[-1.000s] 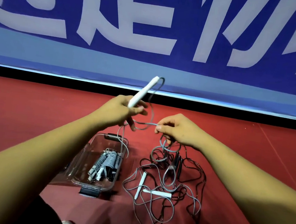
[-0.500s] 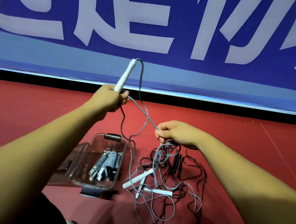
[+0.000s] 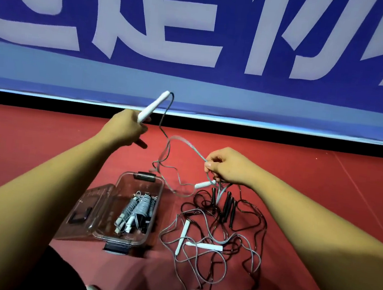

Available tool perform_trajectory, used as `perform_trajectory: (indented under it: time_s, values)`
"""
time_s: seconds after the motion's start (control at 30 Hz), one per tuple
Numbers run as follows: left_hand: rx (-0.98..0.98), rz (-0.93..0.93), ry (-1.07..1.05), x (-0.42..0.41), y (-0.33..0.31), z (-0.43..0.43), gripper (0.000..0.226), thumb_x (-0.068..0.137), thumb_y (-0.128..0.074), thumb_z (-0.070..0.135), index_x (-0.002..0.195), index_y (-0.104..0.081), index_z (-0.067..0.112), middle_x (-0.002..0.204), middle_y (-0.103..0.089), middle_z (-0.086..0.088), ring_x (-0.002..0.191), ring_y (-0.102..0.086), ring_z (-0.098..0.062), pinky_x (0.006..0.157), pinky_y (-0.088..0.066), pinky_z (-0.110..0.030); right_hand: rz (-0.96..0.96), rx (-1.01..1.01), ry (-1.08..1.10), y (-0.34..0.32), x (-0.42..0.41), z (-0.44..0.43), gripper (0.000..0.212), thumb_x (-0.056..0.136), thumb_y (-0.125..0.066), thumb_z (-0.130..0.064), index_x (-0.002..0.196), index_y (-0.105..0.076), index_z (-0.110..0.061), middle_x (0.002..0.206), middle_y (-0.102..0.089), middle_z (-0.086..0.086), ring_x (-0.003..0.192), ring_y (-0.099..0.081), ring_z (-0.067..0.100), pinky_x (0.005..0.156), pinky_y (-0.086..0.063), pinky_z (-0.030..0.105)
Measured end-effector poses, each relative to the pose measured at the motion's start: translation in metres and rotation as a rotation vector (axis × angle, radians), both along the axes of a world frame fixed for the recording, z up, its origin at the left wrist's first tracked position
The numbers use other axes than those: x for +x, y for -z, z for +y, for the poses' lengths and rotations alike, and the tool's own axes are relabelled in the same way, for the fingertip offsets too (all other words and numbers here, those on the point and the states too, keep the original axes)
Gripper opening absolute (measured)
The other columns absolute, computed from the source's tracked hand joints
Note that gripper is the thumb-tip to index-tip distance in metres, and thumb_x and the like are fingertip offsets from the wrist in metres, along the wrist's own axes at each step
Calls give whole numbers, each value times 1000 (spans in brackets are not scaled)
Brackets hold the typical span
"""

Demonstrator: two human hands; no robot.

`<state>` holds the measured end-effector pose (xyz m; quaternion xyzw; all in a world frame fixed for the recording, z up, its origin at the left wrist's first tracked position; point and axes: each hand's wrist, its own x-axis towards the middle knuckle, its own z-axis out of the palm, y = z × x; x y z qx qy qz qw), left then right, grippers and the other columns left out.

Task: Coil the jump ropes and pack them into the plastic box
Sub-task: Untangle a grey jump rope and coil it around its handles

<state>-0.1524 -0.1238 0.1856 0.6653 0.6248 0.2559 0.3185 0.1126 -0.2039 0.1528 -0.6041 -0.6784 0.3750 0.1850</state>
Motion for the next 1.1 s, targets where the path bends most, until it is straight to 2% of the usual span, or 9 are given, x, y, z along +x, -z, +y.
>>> perform_trajectory:
  time_s: [0.17, 0.3, 0.43, 0.53, 0.7, 0.77, 0.87, 0.97, 1.1]
  values:
    - [-119, -259, 337, 27, -7, -32, 15, 97, -58, 8, 108, -67, 8, 108, -74, -1, 61, -68, -21, 46, -30, -22, 39, 32, -123, -8, -19, -3, 25, 96, -54, -13, 75, -67, -14, 60, -53, 7, 53, -51, 19, 58, -44, 31]
    - [-123, -150, 466, 48, -5, -50, 7, 96, -60, 8, 94, -66, 4, 76, -69, -5, 47, -56, -20, 41, -32, -18, 221, 81, -80, -20, -29, 0, 24, 98, -50, -8, 79, -65, -7, 58, -51, 4, 49, -49, 13, 55, -46, 26]
    - [83, -28, 281, 51, -12, -44, 25, 88, -62, 5, 67, -62, 17, 54, -61, 5, 42, -48, -10, 45, -37, -21, 294, 63, -60, -18, -35, 0, 24, 99, -46, -5, 80, -60, -5, 61, -49, 4, 54, -48, 11, 60, -46, 25]
    - [161, -36, 91, 46, -15, -34, 24, 85, -60, 8, 64, -66, 17, 48, -60, 9, 40, -45, 0, 47, -37, -17, 349, 28, -51, -13, -31, 2, 24, 100, -45, -4, 80, -58, -6, 62, -50, 2, 56, -49, 11, 62, -46, 24]
    - [139, -275, -210, 16, -17, -8, 29, 85, -56, 1, 62, -62, 18, 48, -56, 6, 41, -39, -11, 45, -29, -21, 34, -156, -119, 28, -7, -3, 30, 95, -44, 3, 72, -57, -10, 59, -55, 3, 51, -54, 12, 57, -44, 26]
    - [147, -324, -291, -1, -18, -2, 28, 85, -54, 1, 64, -60, 18, 51, -56, 4, 40, -39, -12, 43, -26, -20, -72, -248, -94, 48, 12, -8, 34, 96, -44, 3, 68, -57, -13, 58, -57, 3, 52, -52, 15, 57, -42, 28]
    - [-8, -197, -145, -16, -9, -6, 18, 92, -59, 6, 76, -62, 15, 58, -67, 4, 35, -46, -9, 41, -28, -17, -78, -160, 16, 52, 27, -5, 34, 98, -47, -5, 69, -60, -15, 59, -61, 1, 59, -52, 21, 60, -42, 29]
    - [-173, -121, -6, -16, 2, -10, 5, 93, -62, 5, 94, -67, 7, 91, -75, -10, 40, -60, -13, 39, -27, -16, -29, -17, 23, 35, 16, -1, 27, 99, -49, -10, 77, -64, -9, 56, -62, 2, 61, -56, 22, 66, -48, 33]
    - [-113, -176, 140, 3, 2, -22, 15, 96, -59, 7, 107, -69, 7, 112, -72, -9, 52, -66, -16, 45, -29, -21, 111, 77, -27, 8, -13, -6, 23, 100, -48, -12, 88, -66, -2, 52, -47, 1, 41, -45, 8, 49, -46, 23]
